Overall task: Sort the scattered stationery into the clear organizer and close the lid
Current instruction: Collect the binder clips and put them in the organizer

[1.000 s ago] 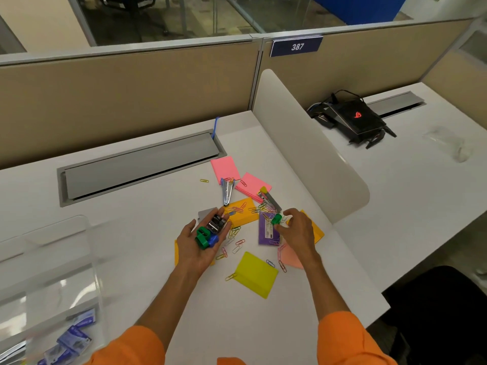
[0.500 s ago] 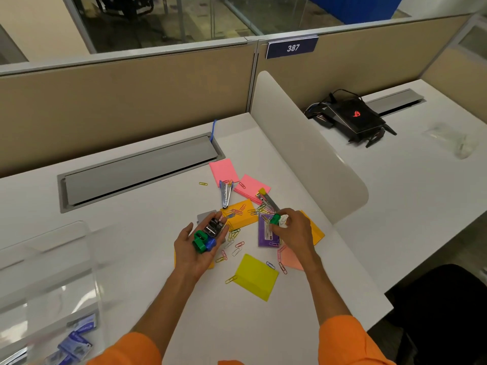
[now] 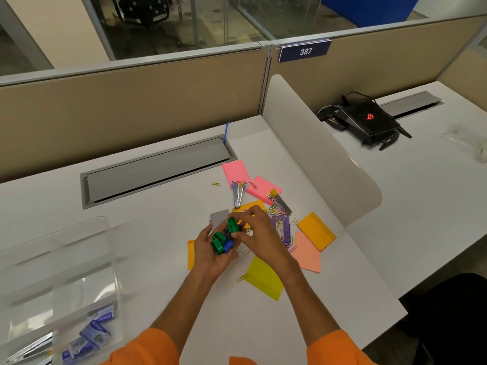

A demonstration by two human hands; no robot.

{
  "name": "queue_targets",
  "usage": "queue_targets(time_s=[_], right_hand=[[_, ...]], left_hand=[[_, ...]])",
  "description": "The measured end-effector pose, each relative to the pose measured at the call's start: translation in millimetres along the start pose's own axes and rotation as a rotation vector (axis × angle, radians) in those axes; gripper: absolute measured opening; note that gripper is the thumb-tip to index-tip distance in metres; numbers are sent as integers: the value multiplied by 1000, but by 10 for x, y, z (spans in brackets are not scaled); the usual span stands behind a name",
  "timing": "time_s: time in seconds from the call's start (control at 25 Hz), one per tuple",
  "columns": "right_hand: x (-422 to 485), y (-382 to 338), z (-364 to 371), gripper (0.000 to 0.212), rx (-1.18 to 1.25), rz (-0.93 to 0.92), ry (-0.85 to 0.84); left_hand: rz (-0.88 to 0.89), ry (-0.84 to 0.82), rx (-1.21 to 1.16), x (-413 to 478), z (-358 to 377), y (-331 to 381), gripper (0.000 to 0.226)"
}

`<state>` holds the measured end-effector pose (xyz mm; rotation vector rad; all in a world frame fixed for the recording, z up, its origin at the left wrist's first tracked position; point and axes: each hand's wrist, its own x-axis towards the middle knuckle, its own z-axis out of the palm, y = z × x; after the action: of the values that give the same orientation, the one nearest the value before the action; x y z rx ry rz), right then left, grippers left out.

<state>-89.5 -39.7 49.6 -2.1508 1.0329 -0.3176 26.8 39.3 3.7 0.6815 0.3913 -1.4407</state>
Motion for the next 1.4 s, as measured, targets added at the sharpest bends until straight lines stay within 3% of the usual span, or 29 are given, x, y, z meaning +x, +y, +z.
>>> queue_targets(time_s=[0.2, 0.32, 0.48, 0.6, 0.72, 0.84, 1.04, 1.4], right_hand=[[118, -13, 41, 45, -171, -50, -11], [149, 38, 98, 46, -132, -41, -63], [125, 121, 134, 45, 250, 0, -104], [56, 61, 253, 29, 737, 173, 68], [12, -44, 467, 40, 1214, 346, 274], [-4, -205, 618, 48, 1529, 397, 367], [0, -538, 788, 51, 1728, 393, 389], [-60, -1236, 1264, 45, 1710, 374, 242]], left_hand=[[17, 39, -22, -16, -1, 49, 47], [28, 67, -39, -11, -3, 53, 47], [35, 52, -42, -4, -7, 45, 47], [39, 4, -66, -11, 1, 37, 46], [64, -7, -100, -15, -7, 34, 47], [102, -42, -100, -33, -31, 67, 50], [167, -113, -190, -166, -64, 177, 53], [325, -115, -262, -666, -438, 644, 53]])
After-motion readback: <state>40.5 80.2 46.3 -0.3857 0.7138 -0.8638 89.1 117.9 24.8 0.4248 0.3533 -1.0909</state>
